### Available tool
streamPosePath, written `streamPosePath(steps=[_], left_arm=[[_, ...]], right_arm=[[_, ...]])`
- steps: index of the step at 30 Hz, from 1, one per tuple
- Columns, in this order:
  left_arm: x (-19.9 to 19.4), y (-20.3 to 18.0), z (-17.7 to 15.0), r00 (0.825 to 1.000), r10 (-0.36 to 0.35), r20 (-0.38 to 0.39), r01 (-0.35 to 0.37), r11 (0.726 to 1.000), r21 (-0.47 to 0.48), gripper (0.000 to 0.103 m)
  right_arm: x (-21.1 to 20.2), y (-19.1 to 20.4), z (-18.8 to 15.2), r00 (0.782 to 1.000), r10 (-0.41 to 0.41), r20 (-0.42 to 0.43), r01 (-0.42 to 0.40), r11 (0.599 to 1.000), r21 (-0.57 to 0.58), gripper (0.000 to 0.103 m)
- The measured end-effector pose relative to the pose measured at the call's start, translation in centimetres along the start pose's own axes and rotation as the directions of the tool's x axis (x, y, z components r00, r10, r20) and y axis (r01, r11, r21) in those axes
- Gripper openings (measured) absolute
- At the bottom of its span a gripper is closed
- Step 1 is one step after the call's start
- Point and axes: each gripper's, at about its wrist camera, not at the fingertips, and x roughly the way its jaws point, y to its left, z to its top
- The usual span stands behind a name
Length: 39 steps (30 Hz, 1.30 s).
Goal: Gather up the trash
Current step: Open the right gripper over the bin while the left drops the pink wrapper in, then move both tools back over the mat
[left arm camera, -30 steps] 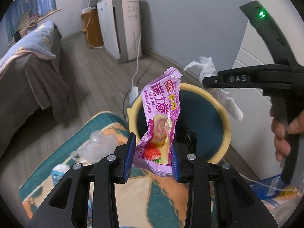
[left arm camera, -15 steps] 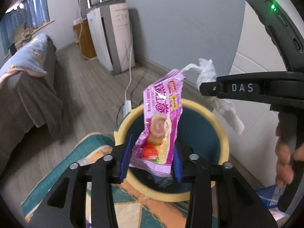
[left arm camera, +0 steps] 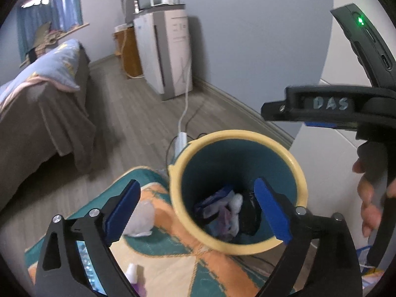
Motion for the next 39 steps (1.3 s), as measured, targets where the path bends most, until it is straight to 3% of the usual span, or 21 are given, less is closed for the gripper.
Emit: streamPosePath(steps=[4,19,22,30,39], left_arm=[[-1.0,1.7,-0.8,0.999,0.036,0.001,-0.036,0.999,-0.031,0.095],[-8.0,9.6,-5.1,0.985,0.175,0.008,-0.173,0.979,-0.105,0.097],[-9.8,11.4,-6.9,0.973,0.228,-0.017,-0.229,0.967,-0.112,0.097],[-14.5,15.6,-11.2,0.957,0.279,-0.075,-0.289,0.925,-0.248,0.097],[-19.0,16.8,-16.6,0.941,0.322,-0.104,-0.338,0.882,-0.329,0.098]], right_arm=[[0.0,0.8,0.1,1.000,0.010,0.002,-0.010,1.000,-0.025,0.097],[0.1,3.9,-0.7,1.000,0.007,-0.013,-0.009,0.991,-0.133,0.097],[0.0,4.5,-0.8,1.000,0.010,-0.014,-0.012,0.989,-0.150,0.097],[-1.0,8.3,-2.0,1.000,0.026,0.000,-0.026,0.968,-0.250,0.097],[-2.7,14.0,-6.6,0.997,0.056,-0.056,-0.073,0.919,-0.387,0.097]])
